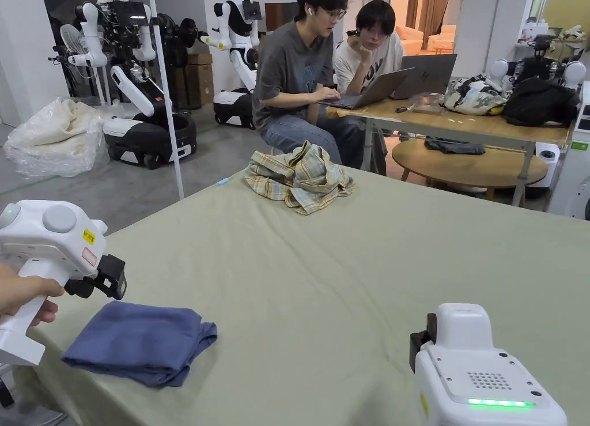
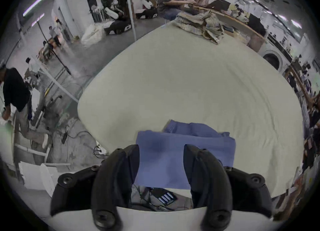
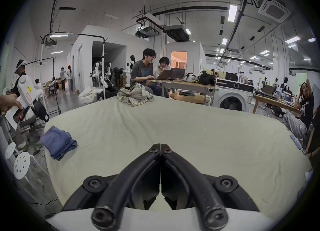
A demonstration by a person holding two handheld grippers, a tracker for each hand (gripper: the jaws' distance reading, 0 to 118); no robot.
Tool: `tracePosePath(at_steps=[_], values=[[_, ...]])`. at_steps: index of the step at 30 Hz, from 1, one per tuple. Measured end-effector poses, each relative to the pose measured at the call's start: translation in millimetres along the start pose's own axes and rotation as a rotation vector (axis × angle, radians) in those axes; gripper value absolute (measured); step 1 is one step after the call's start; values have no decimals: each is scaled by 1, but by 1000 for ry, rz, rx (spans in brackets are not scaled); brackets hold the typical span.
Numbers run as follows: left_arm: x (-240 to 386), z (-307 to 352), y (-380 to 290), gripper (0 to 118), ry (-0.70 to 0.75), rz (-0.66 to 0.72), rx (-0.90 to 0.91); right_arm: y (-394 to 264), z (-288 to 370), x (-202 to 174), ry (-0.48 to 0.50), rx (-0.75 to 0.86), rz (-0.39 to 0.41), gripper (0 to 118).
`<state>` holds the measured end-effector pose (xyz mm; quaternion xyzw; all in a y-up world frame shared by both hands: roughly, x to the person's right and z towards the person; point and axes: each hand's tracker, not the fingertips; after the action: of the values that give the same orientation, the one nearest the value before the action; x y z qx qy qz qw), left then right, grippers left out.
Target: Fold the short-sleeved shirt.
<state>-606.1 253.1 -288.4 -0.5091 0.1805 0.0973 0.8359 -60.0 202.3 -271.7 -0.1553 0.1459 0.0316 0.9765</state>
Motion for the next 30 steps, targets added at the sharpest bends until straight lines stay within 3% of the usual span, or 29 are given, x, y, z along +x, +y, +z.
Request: tracePosePath(at_steps=[3,7,13,22,30], values=[[33,5,-20,52,-26,-46,106,-3,4,7,-7,0,-16,0],[99,-7,-67,52,-201,-129,190,-9,11,22,-25,-1,-45,0],[195,-1,-124,52,-334,-181,437,-14,25,59,-88,-1,-42,0],[314,39,-171,52,-351,-202,728,-22,53,128,-212,14,-88,0],[389,73,-199,52,-402,-253,834,-25,86,185,-313,62,-158,0]])
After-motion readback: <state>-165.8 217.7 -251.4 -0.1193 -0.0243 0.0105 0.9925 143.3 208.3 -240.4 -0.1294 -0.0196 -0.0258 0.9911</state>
